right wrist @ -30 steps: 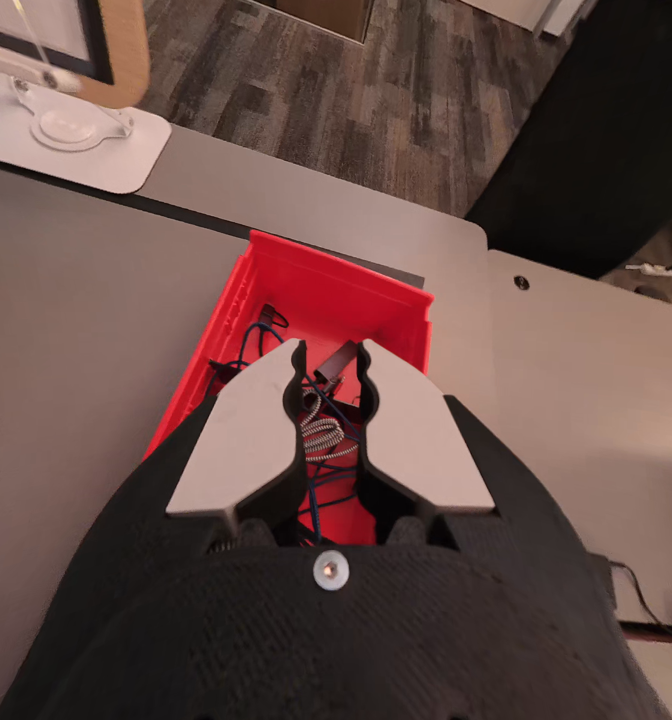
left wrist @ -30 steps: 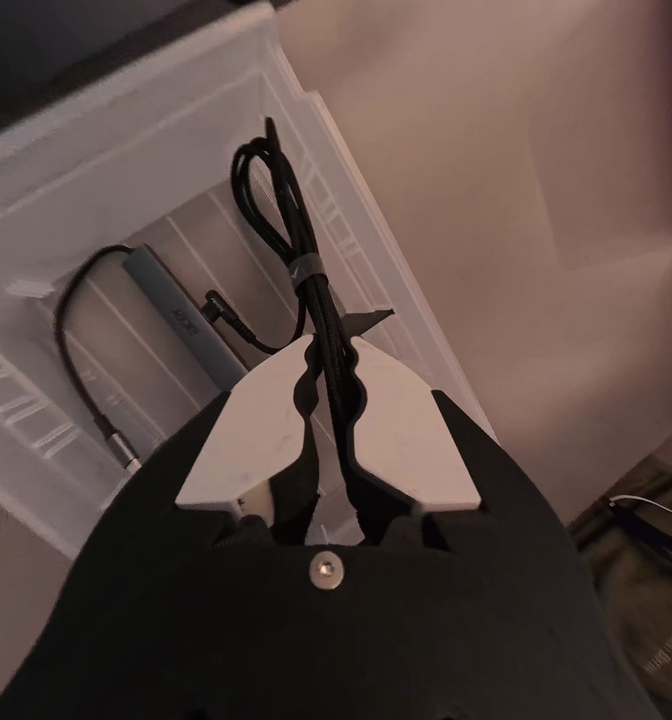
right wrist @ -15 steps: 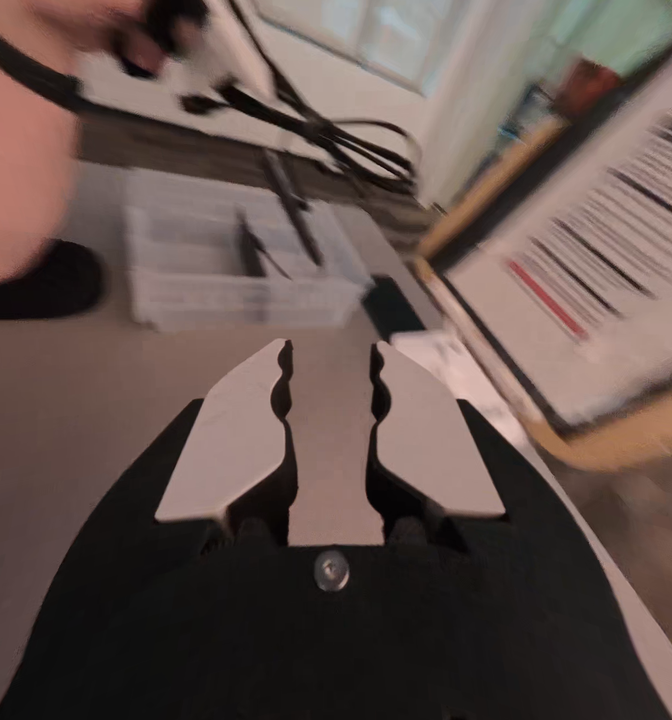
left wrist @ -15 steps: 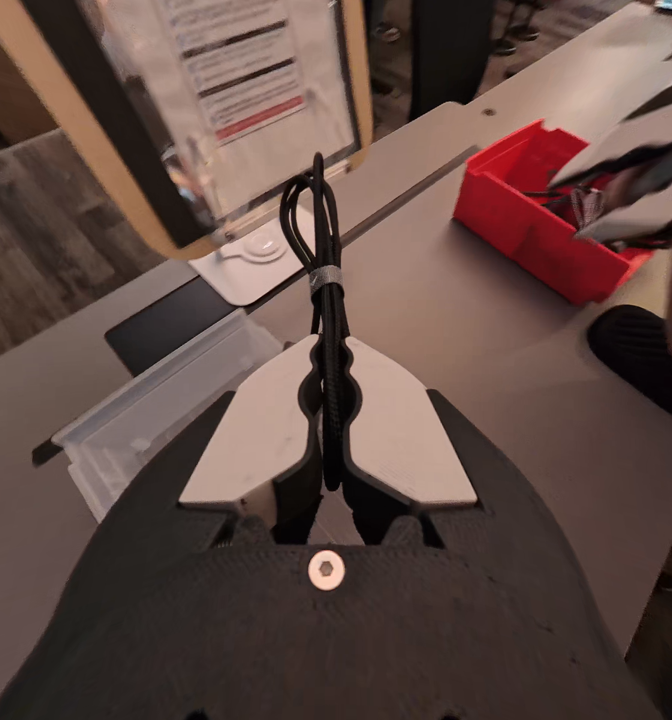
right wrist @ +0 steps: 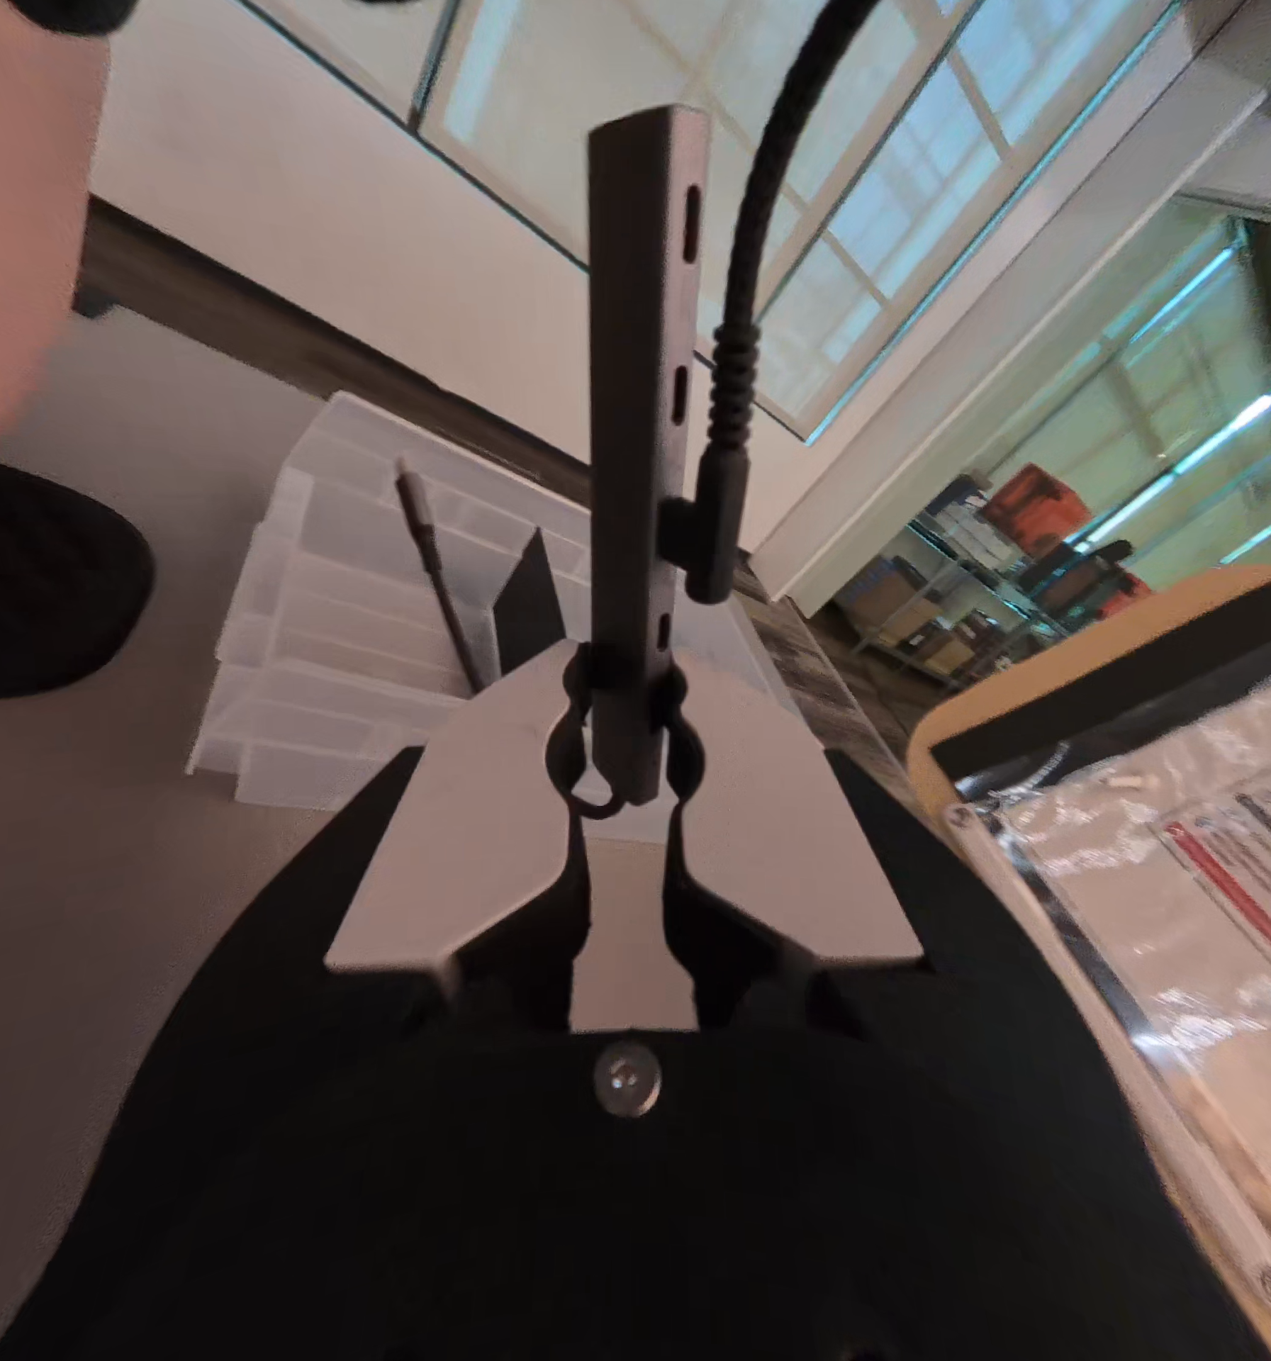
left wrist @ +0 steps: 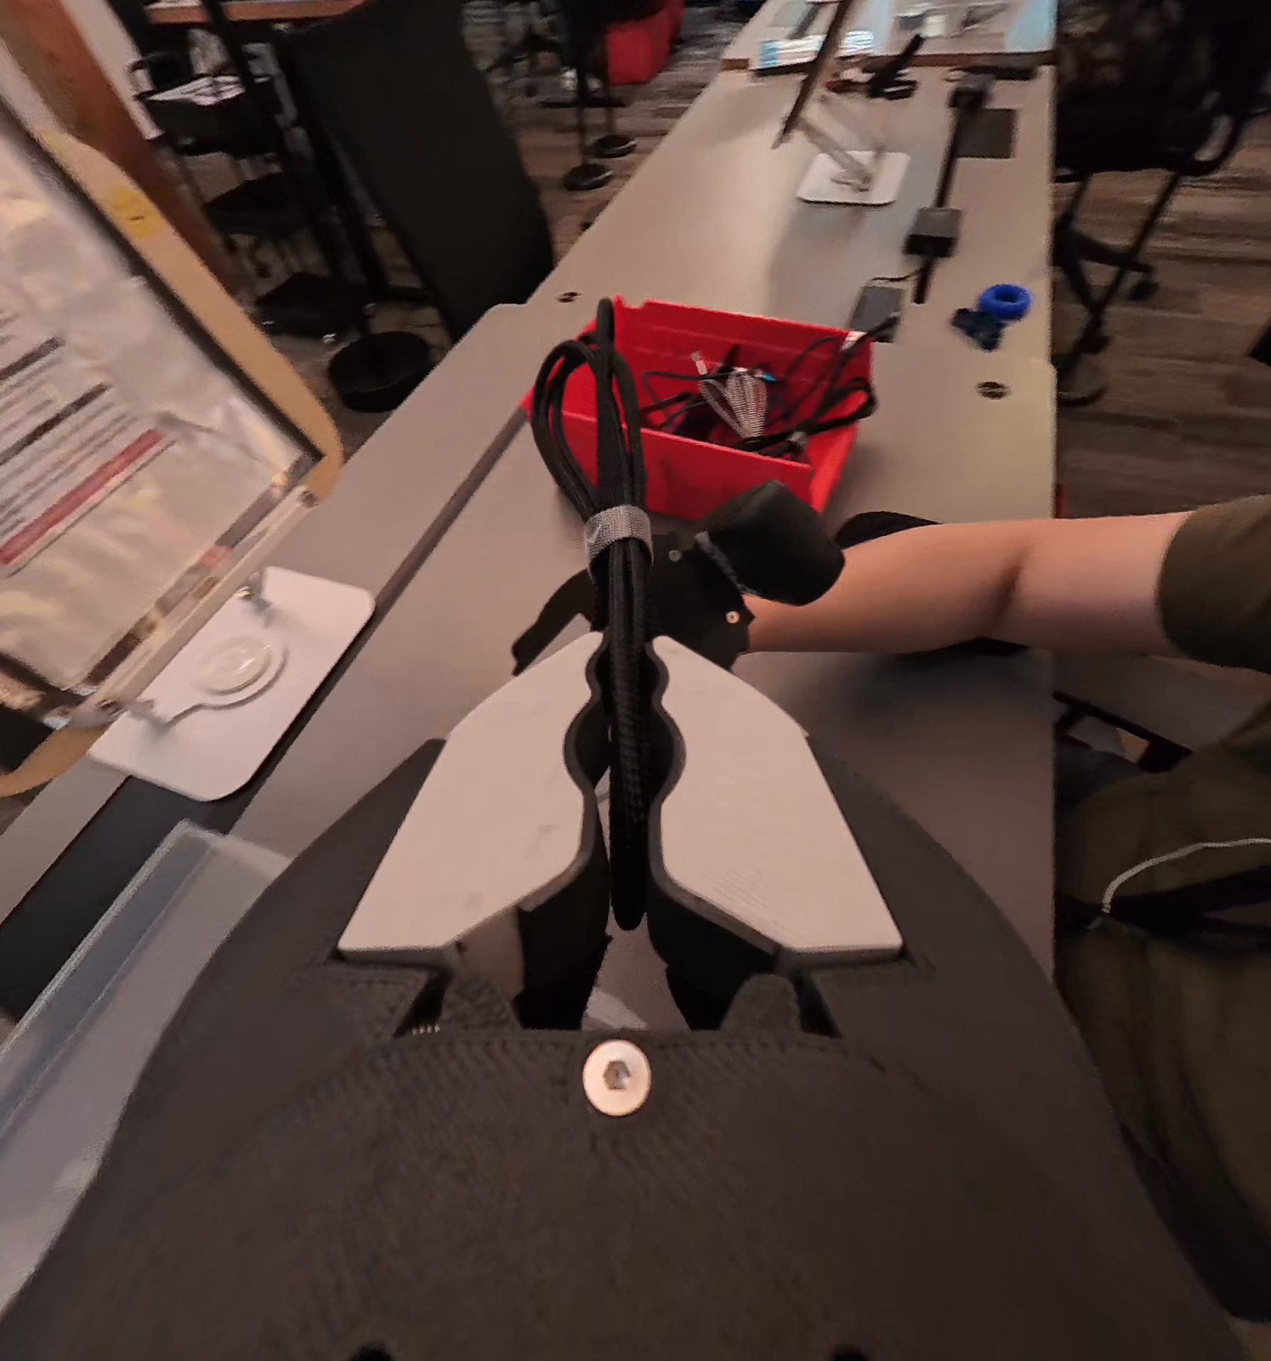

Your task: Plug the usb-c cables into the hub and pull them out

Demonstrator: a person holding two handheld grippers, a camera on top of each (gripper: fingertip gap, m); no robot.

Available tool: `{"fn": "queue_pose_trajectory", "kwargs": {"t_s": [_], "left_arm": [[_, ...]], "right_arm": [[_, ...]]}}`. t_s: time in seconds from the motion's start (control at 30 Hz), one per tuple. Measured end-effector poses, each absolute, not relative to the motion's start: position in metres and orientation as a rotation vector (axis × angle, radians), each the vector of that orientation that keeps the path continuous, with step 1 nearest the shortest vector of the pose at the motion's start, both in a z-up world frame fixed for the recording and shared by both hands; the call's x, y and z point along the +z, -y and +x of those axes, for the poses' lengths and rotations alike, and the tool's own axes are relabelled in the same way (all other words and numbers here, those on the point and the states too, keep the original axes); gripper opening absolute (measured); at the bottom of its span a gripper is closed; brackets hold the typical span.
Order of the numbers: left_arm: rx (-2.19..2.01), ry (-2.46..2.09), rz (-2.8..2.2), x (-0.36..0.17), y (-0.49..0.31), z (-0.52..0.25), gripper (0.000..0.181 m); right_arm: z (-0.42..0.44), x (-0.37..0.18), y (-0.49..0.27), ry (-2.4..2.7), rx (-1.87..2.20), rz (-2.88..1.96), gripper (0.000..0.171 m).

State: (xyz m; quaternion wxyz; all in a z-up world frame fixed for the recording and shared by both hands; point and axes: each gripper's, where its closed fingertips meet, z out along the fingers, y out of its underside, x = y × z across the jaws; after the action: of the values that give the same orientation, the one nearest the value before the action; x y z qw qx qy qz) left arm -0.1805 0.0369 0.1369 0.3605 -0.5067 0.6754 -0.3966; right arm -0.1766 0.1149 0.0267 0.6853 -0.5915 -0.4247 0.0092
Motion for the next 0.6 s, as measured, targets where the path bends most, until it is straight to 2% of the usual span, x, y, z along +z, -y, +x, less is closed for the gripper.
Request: {"fn": "queue_pose_trajectory", "kwargs": {"t_s": [0.07,0.1,0.13,0.17,0.23,0.37,0.5,0.53,0.6], "left_arm": [[-1.115,-1.762,-1.294,0.137,-0.028,-0.178,0.007],[-1.183,-1.741,-1.282,0.143,-0.025,-0.178,0.016],[-1.253,-1.684,-1.259,0.154,-0.027,-0.179,0.034],[-1.319,-1.600,-1.228,0.168,-0.031,-0.182,0.053],[-1.434,-1.408,-1.138,0.197,-0.047,-0.194,0.070],[-1.433,-1.170,-1.005,0.222,-0.087,-0.218,0.051],[-1.482,-1.296,-1.115,0.197,-0.089,-0.201,0.056],[-1.488,-1.322,-1.132,0.192,-0.084,-0.193,0.056],[-1.468,-1.339,-1.129,0.187,-0.073,-0.175,0.054]], "right_arm": [[-0.168,0.030,-0.111,0.961,-0.066,-1.346,0.024],[-0.163,0.033,-0.109,0.966,-0.078,-1.369,0.018],[-0.155,0.037,-0.107,0.946,-0.068,-1.400,0.011],[-0.148,0.043,-0.103,0.923,-0.045,-1.412,0.012],[-0.137,0.054,-0.095,0.853,0.072,-1.443,0.013],[-0.127,0.088,-0.070,0.731,0.375,-1.381,0.013],[-0.125,0.114,-0.050,0.628,0.688,-1.329,0.010],[-0.125,0.114,-0.050,0.616,0.709,-1.346,0.005],[-0.124,0.105,-0.054,0.612,0.664,-1.404,0.010]]}}
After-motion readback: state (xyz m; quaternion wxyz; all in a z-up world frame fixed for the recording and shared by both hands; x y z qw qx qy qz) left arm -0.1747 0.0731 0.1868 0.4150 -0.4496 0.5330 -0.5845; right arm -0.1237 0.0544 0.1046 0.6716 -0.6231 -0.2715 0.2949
